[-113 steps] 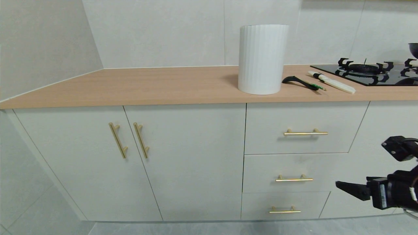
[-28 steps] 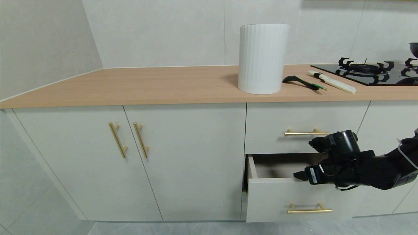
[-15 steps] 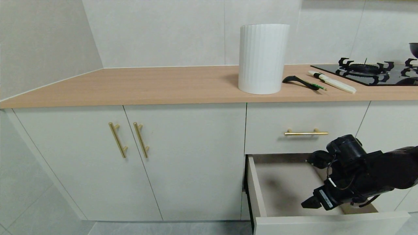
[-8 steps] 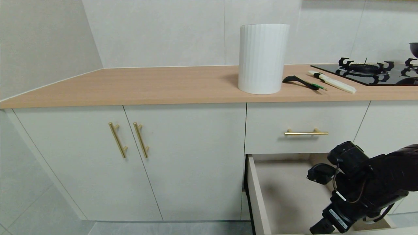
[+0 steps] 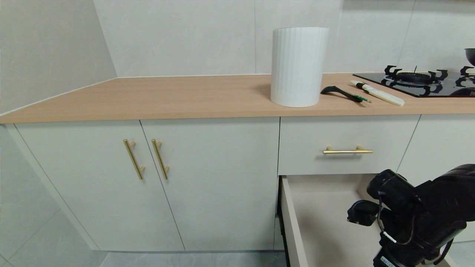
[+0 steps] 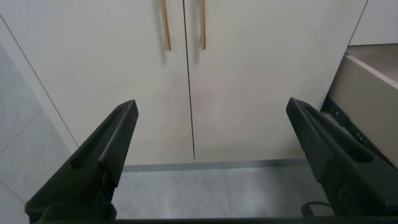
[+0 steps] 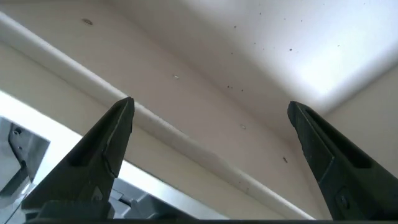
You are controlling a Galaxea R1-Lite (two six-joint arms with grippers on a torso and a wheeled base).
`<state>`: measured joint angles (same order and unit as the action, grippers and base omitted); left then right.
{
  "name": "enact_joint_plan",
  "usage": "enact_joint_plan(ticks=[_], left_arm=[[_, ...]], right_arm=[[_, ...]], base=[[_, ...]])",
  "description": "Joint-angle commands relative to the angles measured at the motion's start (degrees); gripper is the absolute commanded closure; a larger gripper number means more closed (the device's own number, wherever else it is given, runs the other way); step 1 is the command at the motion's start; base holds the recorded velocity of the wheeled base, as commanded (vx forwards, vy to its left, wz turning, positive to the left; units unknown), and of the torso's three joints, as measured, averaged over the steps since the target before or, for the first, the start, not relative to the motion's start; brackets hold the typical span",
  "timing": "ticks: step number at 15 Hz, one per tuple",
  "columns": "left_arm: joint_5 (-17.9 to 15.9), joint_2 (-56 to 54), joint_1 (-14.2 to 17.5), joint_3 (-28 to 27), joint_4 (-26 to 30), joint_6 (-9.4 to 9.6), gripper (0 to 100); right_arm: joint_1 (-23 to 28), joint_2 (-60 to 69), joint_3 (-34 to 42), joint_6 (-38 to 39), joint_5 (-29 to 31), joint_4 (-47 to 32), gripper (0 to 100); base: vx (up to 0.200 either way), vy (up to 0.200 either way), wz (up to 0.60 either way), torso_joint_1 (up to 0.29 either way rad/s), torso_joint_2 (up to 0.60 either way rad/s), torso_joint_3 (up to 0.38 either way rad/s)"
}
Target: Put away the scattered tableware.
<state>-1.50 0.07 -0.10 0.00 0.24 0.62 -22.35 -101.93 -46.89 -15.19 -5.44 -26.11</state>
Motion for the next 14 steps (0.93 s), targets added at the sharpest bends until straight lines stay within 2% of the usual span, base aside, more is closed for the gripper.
enact_joint_plan(ticks=[1,5,7,14], left_arm=[[0.01,0.01,0.01,0.00,0.02,-0.01,0],[0.01,0.01,0.01,0.00,0.02,-0.01,0],[0.01,0.01,0.01,0.00,0.02,-0.01,0],[0.01,0.01,0.01,0.00,0.02,-0.01,0]], right_arm=[[1.25,-0.12,-2.69,1.21,-0.10,0.18,0],[4.77,0.85,-9.01,9.56,-0.54,1.33,0],[6.26,2.70,-9.80,12.03,-0.54,2.91,0],[8.37,6.83,-9.45,12.03,-0.72,7.13,0]], base=[[0.000,0.000,0.00,0.000,0.00,0.000],[0.000,0.000,0.00,0.000,0.00,0.000],[0.000,0.000,0.00,0.000,0.00,0.000],[0.000,0.000,0.00,0.000,0.00,0.000]])
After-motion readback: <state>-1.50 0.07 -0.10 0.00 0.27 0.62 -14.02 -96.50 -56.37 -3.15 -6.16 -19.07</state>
